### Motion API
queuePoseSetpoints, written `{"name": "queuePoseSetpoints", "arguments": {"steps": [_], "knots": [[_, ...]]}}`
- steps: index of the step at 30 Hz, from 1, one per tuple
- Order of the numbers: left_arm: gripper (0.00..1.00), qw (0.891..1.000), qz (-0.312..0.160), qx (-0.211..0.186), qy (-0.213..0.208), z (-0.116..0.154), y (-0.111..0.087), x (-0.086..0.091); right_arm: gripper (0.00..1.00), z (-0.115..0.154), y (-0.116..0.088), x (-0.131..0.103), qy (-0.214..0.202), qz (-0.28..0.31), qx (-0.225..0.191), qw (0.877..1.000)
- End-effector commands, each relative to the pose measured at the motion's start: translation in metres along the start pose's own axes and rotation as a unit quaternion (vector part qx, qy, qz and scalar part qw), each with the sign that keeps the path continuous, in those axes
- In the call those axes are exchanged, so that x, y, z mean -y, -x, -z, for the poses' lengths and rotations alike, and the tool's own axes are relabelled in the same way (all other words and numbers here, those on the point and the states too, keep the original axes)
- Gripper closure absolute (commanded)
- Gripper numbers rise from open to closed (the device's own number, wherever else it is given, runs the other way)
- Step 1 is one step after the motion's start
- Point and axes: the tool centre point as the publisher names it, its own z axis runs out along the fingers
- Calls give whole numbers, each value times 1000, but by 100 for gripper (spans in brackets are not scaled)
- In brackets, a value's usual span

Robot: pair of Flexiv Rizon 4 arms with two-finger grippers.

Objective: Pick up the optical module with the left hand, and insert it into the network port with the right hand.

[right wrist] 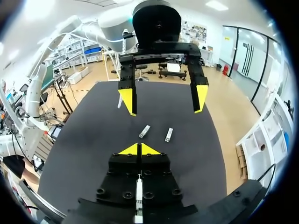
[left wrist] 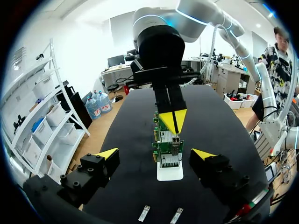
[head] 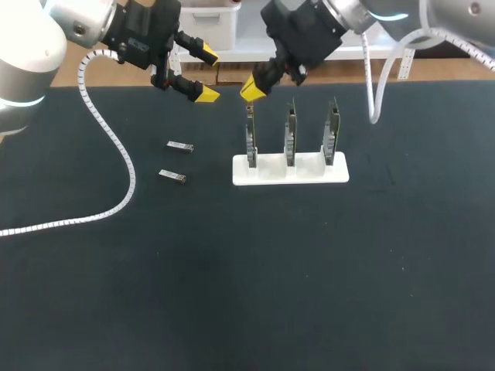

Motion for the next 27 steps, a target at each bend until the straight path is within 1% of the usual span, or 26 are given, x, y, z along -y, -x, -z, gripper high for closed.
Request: {"name": "queuePoseSetpoints", "arguments": {"steps": [1, 17, 27], "knots": [[0, 1000, 1, -3, 0, 0, 1, 0, 100, -4, -2, 0, -2, -4, 1, 1000], [0, 1000, 1, -3, 0, 0, 1, 0, 100, -11, -13, -2, 3, -22, 7, 1000], [0, 1000, 1, -3, 0, 0, 1, 0, 100, -16, -16, -2, 7, -23, 11, 1000]]}}
